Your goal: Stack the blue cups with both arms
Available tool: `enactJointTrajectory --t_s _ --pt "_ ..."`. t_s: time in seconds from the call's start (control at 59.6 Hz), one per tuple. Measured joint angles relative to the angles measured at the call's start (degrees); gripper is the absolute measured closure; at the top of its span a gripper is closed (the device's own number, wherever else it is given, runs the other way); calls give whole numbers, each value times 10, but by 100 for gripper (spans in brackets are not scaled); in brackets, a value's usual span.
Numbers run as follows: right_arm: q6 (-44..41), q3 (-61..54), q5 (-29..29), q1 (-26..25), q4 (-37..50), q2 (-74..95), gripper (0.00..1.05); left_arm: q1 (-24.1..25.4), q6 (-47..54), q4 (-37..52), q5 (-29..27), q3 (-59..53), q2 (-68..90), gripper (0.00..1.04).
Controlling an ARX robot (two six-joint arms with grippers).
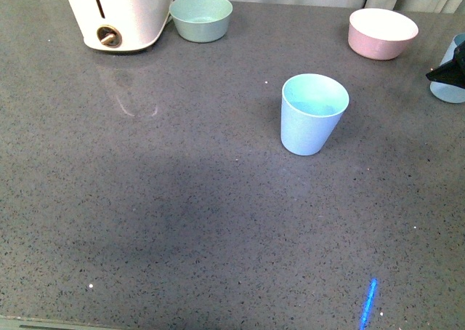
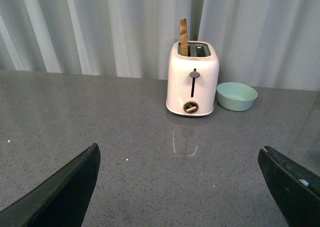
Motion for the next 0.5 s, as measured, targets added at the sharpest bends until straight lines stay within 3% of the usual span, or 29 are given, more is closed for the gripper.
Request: enactJointTrajectory --t_s 0.185,0.503 --pt "-9 18 6 2 -16 15 11 0 0 0 0 0 0 9" --pt "-24 47 12 -6 -59 35 66 0 0 0 0 0 0 9"
